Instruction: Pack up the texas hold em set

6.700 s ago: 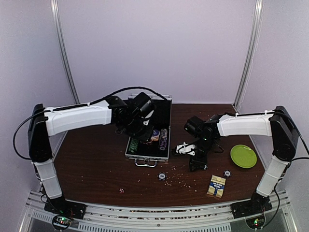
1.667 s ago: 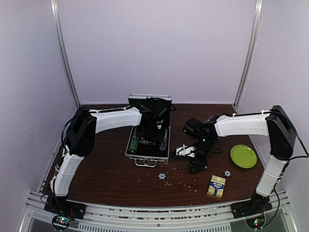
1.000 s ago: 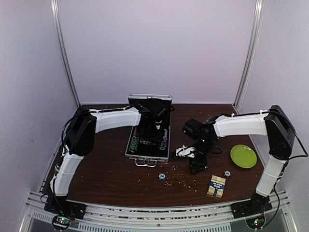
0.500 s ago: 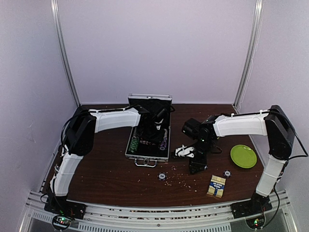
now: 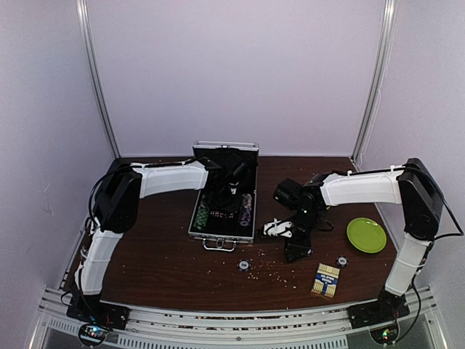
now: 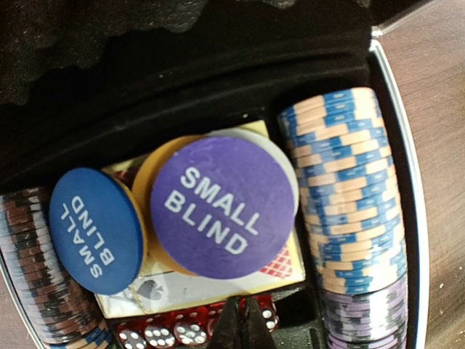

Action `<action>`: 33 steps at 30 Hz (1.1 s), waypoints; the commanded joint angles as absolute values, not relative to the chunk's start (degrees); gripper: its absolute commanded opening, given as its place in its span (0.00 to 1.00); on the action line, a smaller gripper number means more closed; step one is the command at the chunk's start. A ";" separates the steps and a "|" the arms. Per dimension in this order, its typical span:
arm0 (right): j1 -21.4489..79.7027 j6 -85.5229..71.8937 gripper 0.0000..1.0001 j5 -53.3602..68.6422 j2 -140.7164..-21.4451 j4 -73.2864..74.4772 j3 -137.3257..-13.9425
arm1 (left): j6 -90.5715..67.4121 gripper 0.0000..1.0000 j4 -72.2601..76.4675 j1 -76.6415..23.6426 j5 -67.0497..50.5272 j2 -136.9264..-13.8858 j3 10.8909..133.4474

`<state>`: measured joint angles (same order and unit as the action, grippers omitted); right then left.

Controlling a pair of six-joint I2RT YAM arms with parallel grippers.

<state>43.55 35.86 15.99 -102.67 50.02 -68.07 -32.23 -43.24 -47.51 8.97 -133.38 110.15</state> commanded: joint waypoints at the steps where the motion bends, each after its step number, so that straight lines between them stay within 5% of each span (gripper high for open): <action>1: 43.90 36.18 0.64 14.59 -103.40 50.98 -69.25 | -32.94 0.02 -45.98 -46.41 10.27 -132.40 109.13; 13: 44.00 35.61 0.65 15.10 -101.35 50.17 -69.26 | -30.30 0.05 -42.95 -46.67 14.09 -121.80 104.95; 19: 43.95 35.59 0.65 17.38 -95.96 51.57 -69.69 | -25.21 0.29 -35.93 -47.57 13.95 -109.85 92.46; 25: 43.84 41.52 0.66 13.81 -84.06 56.45 -64.46 | -22.50 0.36 -29.94 -50.21 14.59 -100.88 78.17; 28: 43.77 46.94 0.72 13.69 -78.52 60.48 -60.49 | -22.59 0.38 -27.53 -51.19 14.07 -98.57 73.92; 31: 44.00 52.67 0.99 12.52 -73.26 63.83 -54.88 | -22.75 0.38 -25.93 -52.12 14.63 -97.84 71.84; 33: 44.33 55.32 1.00 11.18 -69.07 65.43 -51.75 | -23.41 0.37 -25.54 -52.41 15.70 -97.71 71.29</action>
